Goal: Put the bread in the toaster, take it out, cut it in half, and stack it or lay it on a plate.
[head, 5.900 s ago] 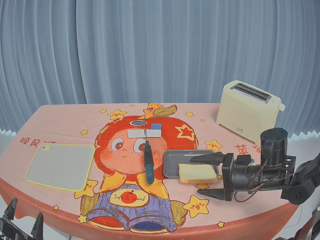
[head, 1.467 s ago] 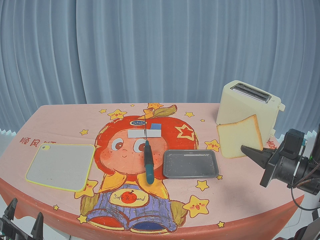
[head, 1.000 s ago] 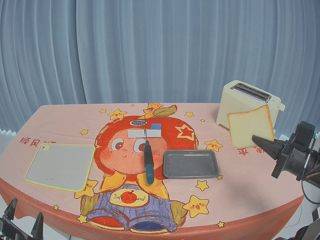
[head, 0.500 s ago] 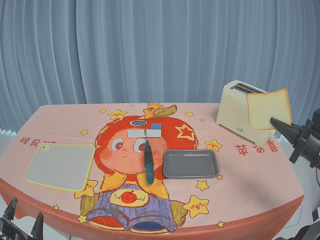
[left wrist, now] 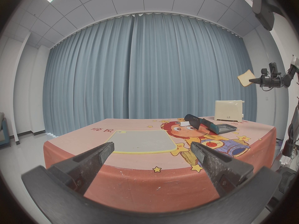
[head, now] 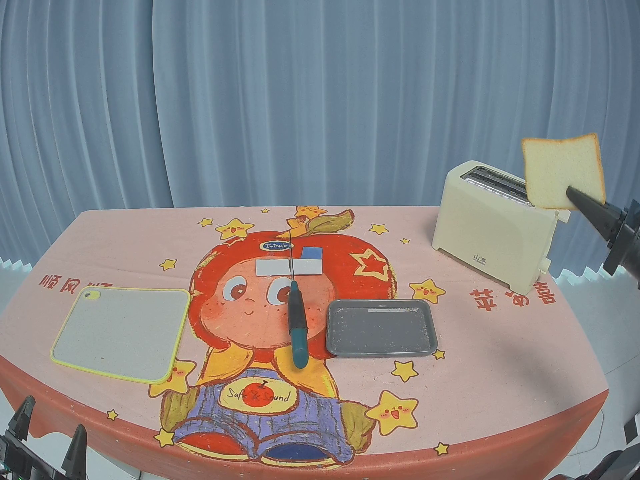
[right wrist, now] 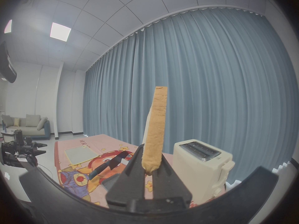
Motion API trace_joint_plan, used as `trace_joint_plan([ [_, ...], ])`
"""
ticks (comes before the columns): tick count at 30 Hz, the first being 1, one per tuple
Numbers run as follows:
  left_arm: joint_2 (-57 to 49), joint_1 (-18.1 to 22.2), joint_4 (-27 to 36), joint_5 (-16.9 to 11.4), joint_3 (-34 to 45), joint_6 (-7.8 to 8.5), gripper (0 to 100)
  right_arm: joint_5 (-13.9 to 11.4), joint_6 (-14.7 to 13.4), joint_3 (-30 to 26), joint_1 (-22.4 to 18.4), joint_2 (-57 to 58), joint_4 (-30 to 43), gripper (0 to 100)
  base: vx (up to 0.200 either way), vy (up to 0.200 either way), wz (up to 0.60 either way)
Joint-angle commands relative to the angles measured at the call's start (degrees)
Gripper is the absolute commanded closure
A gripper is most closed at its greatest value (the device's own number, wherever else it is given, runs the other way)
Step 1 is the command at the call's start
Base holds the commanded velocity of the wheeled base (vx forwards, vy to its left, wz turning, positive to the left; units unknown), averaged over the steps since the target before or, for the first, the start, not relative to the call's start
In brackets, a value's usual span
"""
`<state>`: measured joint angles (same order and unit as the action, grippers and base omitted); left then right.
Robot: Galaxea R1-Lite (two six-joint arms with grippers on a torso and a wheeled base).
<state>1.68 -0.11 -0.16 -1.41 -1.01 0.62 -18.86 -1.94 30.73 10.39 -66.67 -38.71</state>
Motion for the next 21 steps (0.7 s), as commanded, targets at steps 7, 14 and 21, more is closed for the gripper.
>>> trace_joint_plan([
  [7,0.1,0.0,0.0,0.0,1.0,-0.01,0,-11.6,2.4,4.7,-15.5,-6.5,-0.6,100,0.000,0.000,0.00],
  [14,0.0,0.0,0.0,0.0,1.0,-0.01,0,-13.6,3.4,3.6,-16.4,-6.8,-0.9,100,0.000,0.000,0.00],
  [21,0.1,0.0,0.0,0.0,1.0,-0.09,0,-13.6,3.2,4.2,-12.3,-10.2,-6.9,100,0.000,0.000,0.00],
])
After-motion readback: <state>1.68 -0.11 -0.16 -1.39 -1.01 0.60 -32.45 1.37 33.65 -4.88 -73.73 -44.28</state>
